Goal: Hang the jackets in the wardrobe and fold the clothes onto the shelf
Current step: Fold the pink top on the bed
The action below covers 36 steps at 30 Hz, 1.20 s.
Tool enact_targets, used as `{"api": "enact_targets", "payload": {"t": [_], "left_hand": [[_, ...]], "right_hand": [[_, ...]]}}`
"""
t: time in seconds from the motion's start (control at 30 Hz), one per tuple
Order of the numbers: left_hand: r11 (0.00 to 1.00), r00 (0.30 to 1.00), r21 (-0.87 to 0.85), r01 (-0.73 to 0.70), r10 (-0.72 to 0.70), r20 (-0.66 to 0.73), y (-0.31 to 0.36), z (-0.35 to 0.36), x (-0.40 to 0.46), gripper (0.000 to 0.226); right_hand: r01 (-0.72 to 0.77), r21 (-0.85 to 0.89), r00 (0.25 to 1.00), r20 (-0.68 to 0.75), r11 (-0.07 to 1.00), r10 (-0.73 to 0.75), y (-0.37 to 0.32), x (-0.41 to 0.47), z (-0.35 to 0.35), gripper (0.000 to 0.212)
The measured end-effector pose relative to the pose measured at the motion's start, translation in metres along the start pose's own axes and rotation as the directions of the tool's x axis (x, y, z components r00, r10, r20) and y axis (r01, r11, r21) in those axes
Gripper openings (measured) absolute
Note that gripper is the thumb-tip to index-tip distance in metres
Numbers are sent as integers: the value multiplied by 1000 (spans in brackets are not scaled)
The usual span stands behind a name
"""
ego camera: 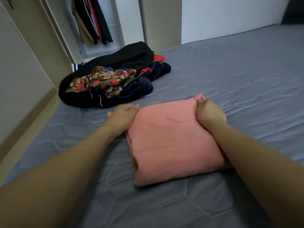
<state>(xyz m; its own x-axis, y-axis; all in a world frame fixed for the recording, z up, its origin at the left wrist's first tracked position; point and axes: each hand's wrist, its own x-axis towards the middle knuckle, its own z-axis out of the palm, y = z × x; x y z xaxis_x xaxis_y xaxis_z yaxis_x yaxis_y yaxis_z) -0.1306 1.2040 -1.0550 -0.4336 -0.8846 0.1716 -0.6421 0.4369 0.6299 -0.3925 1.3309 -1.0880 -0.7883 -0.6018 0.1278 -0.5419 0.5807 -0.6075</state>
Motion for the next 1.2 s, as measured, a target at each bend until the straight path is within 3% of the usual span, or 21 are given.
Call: {"api": "enact_targets", "payload": {"t": [0.03,0.13,0.2,0.27,0.33,0.37,0.43,0.5,0.57,0.63,0.7,0.77,0.87,0.97,1.03,1.1,1.2], "left_hand": [[999,999,-13,46,-46,0,-4,-5,2,45],[917,984,370,147,-174,40,-9,-16,3,36],[845,976,498,195,-218,-12,6,-12,1,33],[870,986,472,140,-77,-150,31,0,-7,37],[903,988,429,-25,88,-127,54,15,-16,51],[905,997,421,-58,78,-29,60,23,-20,63],[881,978,474,5,-104,183,59,32,-26,78],[848,936,524,81,-246,253,41,33,-24,77],[859,926,499,113,-273,260,32,29,-18,76],[900,896,423,110,-274,349,35,21,-12,66],[952,868,278,132,-246,432,46,5,-12,39],[979,873,122,162,-200,444,58,-18,-13,17],[981,886,13,195,-182,427,80,-76,-11,7],[987,849,101,128,-162,503,119,-160,0,14],[982,828,155,110,-177,532,157,-230,9,16],[973,796,198,119,-213,567,205,-315,15,38],[965,825,256,-50,-105,555,288,-458,27,48]], "right_hand": [[-12,2,1000,7,1000,12,0,0,0,52],[-17,0,1000,24,1000,17,-1,-2,2,52],[-28,5,999,24,1000,28,-1,-3,1,52],[-35,4,999,19,999,35,-2,-2,1,52],[-30,-2,999,13,1000,30,-2,-2,0,56],[-26,0,1000,12,1000,26,-2,-2,0,59],[-23,15,1000,16,1000,23,-2,-4,0,67],[-14,27,1000,25,1000,13,-3,-4,-2,72],[-25,57,998,54,998,22,-1,-3,-5,71],[-31,180,998,67,983,19,3,-8,-10,65],[-50,451,998,56,891,28,-7,-17,-19,56],[-77,601,997,67,795,45,-33,-24,-41,42],[-3,577,995,81,817,-53,-98,-24,-97,23],[-17,616,991,113,787,-66,-172,-29,-165,17],[-50,607,996,84,793,-1,-225,-38,-215,21],[-65,615,998,41,786,51,-286,-50,-275,20],[-74,638,995,0,767,97,-398,-67,-385,37]]}}
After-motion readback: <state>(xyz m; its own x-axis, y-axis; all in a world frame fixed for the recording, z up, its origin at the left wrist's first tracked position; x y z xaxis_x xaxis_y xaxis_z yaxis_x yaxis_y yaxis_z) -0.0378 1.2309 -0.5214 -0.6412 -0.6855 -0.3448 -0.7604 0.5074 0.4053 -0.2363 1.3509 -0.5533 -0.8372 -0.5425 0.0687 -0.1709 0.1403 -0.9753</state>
